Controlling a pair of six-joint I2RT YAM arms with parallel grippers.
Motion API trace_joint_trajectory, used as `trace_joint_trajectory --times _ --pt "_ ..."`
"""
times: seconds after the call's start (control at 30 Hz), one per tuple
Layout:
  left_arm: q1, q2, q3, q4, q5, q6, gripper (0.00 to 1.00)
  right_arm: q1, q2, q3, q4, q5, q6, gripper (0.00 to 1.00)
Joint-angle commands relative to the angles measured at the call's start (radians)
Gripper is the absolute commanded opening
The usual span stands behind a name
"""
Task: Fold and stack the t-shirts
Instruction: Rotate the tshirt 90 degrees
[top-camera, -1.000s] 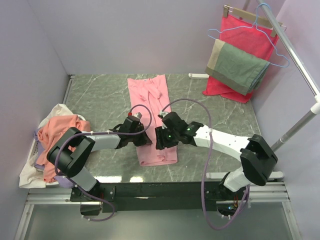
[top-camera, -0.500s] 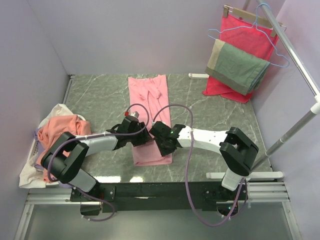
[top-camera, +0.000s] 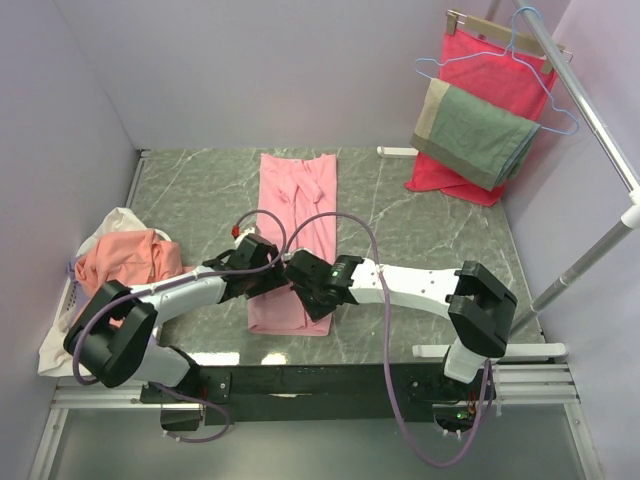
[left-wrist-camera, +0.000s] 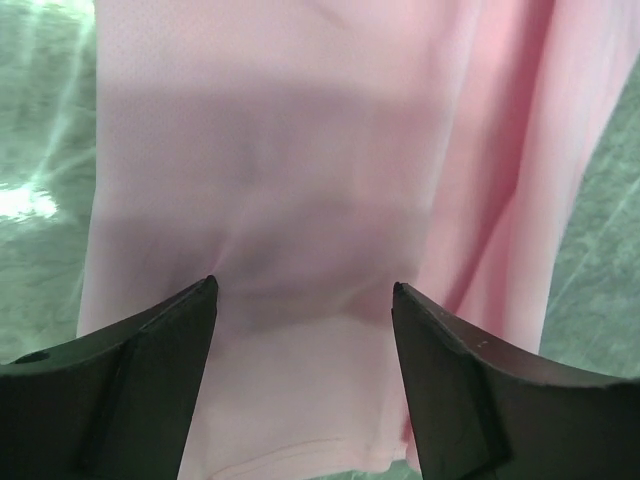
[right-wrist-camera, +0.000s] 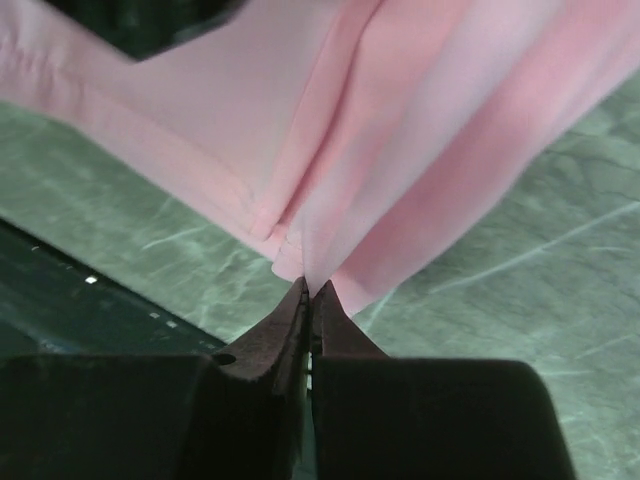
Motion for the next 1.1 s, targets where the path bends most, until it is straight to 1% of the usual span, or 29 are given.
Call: trace_joint_trajectory --times 0.0,0.13,0.17,0.2,0.23,0.27,0.3,0.33,0.37,0.4,0.43,0.47,0.53,0.67,0.73,0.8,0.9,0.93,0.97,1.07 --pt "0.001 -0.016 0.035 -0.097 -0.100 -0.038 0.77 0.020 -0.027 0.044 0.023 -0.081 -0.025 0.06" --pt "0.002 -0.062 0.035 -0.148 -0.201 -0.101 0.80 0.025 0.016 0.055 0.089 -0.193 -0.030 0.11" --pt "0.004 -0.076 0.030 -0.162 -0.227 -0.118 0.81 0.023 0.024 0.055 0.108 -0.214 -0.028 0.16" --pt "0.004 -0.111 0.030 -0.186 -0.247 -0.130 0.82 0.023 0.031 0.055 0.143 -0.243 -0.027 0.26" --pt "0.005 -0.131 0.027 -0.192 -0.279 -0.144 0.83 0.025 0.045 0.054 0.165 -0.301 -0.025 0.28" --pt "0.007 -0.151 0.019 -0.197 -0.293 -0.151 0.84 0.023 0.048 0.049 0.189 -0.332 -0.024 0.32" --pt "0.007 -0.189 0.016 -0.205 -0.304 -0.156 0.86 0.022 0.054 0.044 0.224 -0.361 -0.020 0.49" --pt "0.010 -0.206 0.015 -0.209 -0.316 -0.162 0.87 0.019 0.060 0.041 0.237 -0.407 -0.011 0.60" --pt "0.012 -0.221 0.012 -0.212 -0.333 -0.161 0.91 0.014 0.059 0.035 0.254 -0.424 -0.008 0.69" --pt "0.012 -0.247 0.012 -0.223 -0.341 -0.155 0.92 0.009 0.057 0.023 0.280 -0.447 -0.007 0.71" --pt "0.015 -0.257 0.012 -0.232 -0.350 -0.153 0.92 0.005 0.045 0.015 0.292 -0.484 -0.007 0.71" --pt "0.015 -0.266 0.016 -0.244 -0.369 -0.150 0.95 -0.004 0.036 0.009 0.289 -0.474 -0.004 0.71" --pt "0.019 -0.277 0.018 -0.263 -0.376 -0.136 0.96 -0.018 -0.017 -0.020 0.290 -0.439 0.013 0.72" --pt "0.021 -0.278 0.012 -0.237 -0.337 -0.090 0.93 -0.053 -0.114 -0.078 0.235 -0.230 0.053 0.74" --pt "0.021 -0.280 -0.002 -0.203 -0.278 -0.070 0.91 -0.084 -0.142 -0.123 0.252 -0.233 0.073 0.69" --pt "0.021 -0.281 -0.031 -0.160 -0.225 -0.067 0.89 -0.104 -0.145 -0.163 0.287 -0.245 0.084 0.67" --pt "0.021 -0.280 -0.063 -0.111 -0.183 -0.058 0.87 -0.115 -0.116 -0.177 0.320 -0.257 0.076 0.64" --pt "0.021 -0.280 -0.080 -0.091 -0.150 -0.053 0.87 -0.125 -0.098 -0.181 0.333 -0.267 0.076 0.63" --pt "0.021 -0.278 -0.088 -0.053 -0.133 -0.050 0.86 -0.130 -0.091 -0.193 0.365 -0.271 0.075 0.62" --pt "0.021 -0.267 -0.111 -0.007 -0.081 -0.050 0.84 -0.167 -0.075 -0.218 0.422 -0.284 0.082 0.59"
